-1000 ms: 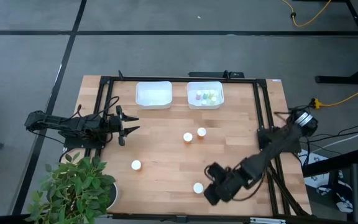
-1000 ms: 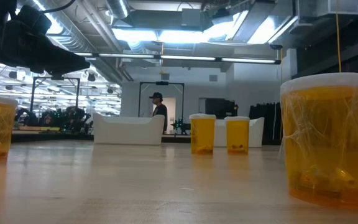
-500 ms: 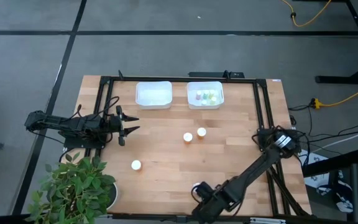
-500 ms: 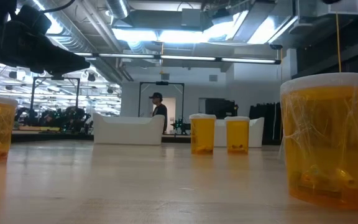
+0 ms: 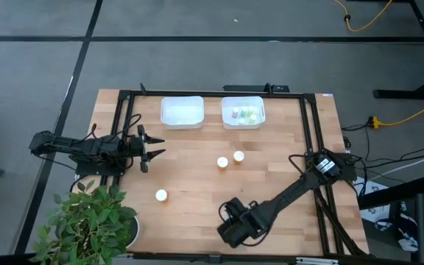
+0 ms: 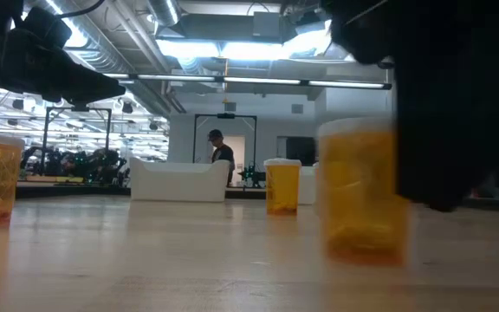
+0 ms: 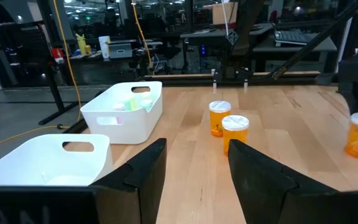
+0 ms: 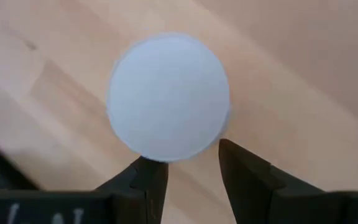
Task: Pick and place medicine bottles into bin by pill shape (circle, oval)
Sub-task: Prepare the orange bottles
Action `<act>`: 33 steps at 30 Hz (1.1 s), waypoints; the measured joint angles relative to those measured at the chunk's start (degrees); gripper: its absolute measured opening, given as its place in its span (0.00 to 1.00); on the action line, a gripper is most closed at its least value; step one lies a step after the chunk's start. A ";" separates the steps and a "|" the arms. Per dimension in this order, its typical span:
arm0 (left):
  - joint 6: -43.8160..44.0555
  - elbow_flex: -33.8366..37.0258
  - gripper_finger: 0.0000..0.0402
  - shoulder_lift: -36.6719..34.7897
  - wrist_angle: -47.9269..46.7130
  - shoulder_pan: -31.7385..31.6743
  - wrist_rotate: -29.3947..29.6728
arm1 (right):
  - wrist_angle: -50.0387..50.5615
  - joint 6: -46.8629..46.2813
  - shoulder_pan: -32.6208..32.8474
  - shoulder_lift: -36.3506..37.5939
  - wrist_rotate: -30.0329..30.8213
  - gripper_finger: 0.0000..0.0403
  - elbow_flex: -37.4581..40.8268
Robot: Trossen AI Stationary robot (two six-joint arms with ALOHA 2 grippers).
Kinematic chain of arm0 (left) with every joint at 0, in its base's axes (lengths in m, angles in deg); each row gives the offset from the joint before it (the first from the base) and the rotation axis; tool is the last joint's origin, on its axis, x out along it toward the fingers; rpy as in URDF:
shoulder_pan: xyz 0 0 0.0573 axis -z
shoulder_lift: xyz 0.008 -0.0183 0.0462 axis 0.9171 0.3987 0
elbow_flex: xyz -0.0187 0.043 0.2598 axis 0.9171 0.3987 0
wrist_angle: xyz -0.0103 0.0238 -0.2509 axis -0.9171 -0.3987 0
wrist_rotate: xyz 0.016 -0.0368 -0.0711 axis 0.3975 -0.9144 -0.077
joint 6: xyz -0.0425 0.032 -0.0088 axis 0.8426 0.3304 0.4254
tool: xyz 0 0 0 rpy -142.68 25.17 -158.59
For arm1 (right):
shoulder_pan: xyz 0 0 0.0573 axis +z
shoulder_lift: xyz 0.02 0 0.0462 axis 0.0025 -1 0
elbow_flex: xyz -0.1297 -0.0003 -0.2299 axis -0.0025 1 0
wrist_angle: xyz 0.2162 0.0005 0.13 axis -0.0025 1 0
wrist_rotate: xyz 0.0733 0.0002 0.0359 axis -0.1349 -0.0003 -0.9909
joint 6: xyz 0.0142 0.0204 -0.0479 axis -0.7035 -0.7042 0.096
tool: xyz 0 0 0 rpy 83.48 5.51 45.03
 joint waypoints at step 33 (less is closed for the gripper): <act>-0.01 -0.01 0.41 0.00 0.02 0.01 0.01 | -18.65 22.40 -27.64 0.00 8.78 0.36 0.30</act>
